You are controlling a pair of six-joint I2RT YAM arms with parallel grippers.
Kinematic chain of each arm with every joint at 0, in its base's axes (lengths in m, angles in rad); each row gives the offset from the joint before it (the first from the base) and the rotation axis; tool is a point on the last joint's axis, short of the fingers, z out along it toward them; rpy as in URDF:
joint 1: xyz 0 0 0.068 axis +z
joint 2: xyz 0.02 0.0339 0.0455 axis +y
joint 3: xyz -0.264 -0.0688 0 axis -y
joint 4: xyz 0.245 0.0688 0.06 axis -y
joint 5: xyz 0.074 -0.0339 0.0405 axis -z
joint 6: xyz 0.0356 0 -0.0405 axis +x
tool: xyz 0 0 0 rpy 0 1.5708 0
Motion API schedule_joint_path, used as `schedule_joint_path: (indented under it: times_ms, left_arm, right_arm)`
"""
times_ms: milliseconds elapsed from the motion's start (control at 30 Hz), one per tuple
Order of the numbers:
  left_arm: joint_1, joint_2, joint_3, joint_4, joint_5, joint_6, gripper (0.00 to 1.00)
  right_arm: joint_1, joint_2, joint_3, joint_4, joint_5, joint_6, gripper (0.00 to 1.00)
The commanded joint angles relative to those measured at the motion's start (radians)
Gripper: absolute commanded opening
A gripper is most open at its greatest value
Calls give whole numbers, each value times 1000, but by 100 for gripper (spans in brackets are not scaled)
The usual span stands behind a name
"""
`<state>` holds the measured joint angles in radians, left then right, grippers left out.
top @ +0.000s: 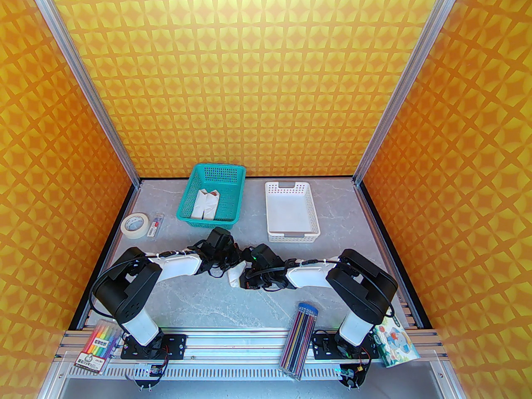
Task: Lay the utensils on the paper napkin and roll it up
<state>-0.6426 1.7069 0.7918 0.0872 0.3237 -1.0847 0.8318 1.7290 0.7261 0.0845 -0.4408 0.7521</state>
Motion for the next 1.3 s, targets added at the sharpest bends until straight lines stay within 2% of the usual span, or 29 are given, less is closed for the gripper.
schedule_joint_path:
  times_ms: [0, 533, 833, 1100, 1267]
  left_arm:
    - [-9, 21, 0, 98, -9, -16, 0]
    - [-9, 101, -23, 218, -17, -38, 0]
    - [-10, 106, -63, 216, -35, -36, 0]
    - [-45, 105, -82, 207, -43, -28, 0]
    - [-50, 109, -75, 206, -44, -27, 0]
  right_arm:
    - [12, 63, -46, -123, 64, 4, 0]
    - [12, 65, -45, -122, 63, 2, 0]
    - [11, 18, -56, -82, 62, 13, 0]
    - [-4, -125, -77, -65, 58, 31, 14]
    - [-68, -253, -128, -100, 60, 20, 25]
